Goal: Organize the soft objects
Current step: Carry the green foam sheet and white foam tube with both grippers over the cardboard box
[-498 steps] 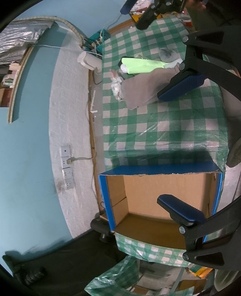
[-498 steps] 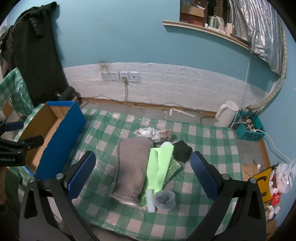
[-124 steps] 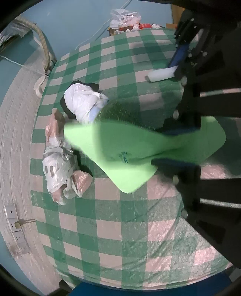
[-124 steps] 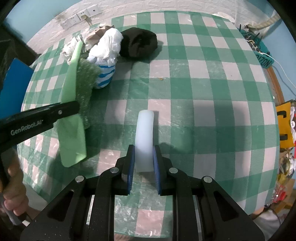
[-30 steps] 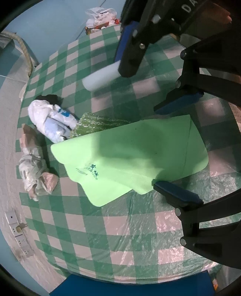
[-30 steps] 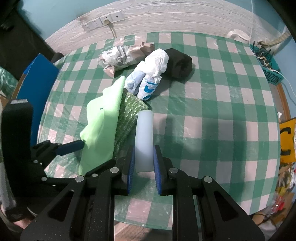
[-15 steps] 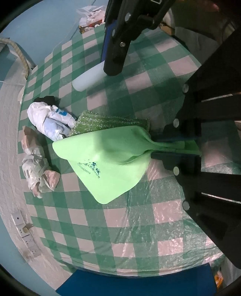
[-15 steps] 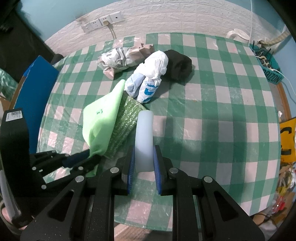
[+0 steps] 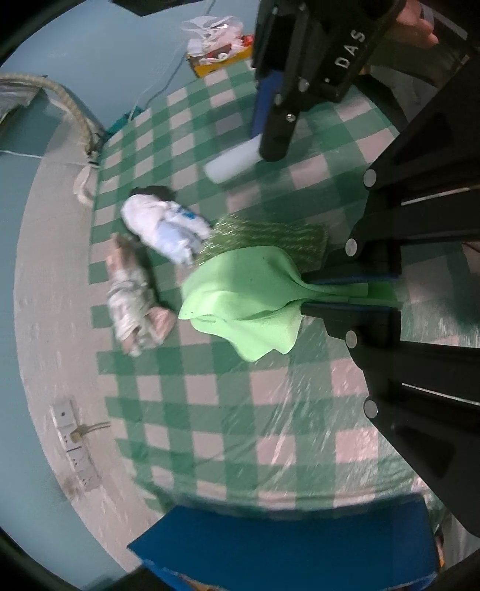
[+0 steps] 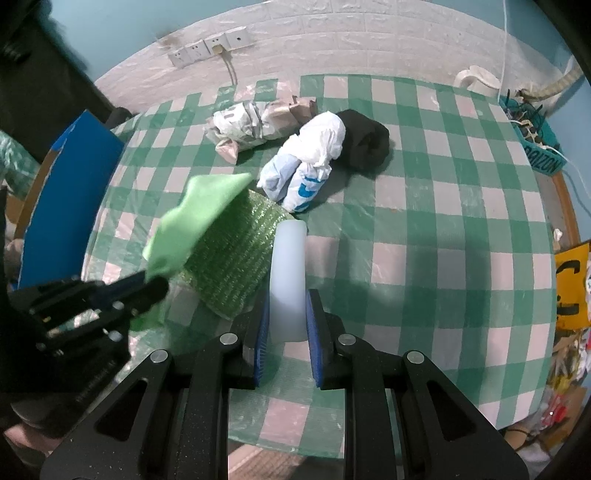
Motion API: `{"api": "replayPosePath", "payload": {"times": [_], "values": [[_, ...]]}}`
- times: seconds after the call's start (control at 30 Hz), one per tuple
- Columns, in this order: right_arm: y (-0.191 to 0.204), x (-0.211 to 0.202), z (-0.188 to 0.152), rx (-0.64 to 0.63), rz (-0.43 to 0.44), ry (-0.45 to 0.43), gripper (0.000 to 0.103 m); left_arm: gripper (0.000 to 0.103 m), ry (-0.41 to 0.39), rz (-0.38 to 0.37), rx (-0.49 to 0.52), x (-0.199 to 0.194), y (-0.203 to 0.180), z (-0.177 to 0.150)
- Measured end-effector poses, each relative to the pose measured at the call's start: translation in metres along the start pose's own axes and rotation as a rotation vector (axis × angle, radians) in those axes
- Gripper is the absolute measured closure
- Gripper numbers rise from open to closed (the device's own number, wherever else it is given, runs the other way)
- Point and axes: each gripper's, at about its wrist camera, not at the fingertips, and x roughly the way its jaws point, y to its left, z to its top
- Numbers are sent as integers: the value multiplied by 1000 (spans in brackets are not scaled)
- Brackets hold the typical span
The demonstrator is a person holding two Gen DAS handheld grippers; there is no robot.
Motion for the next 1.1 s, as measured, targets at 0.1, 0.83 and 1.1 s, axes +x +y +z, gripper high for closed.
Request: {"api": "replayPosePath", "payload": {"times": [0.1,0.83,1.1], "values": [[4,-4,2,-8,-4,-12,84,94,-31,10,-7,-11,9,9],[70,-46,36,-113,27,-117,84,94,-218,80,-85,-87,62,24],[109,-50,52,-170,48,-134,84,94,-249,115,-137,-104,93,22]]}}
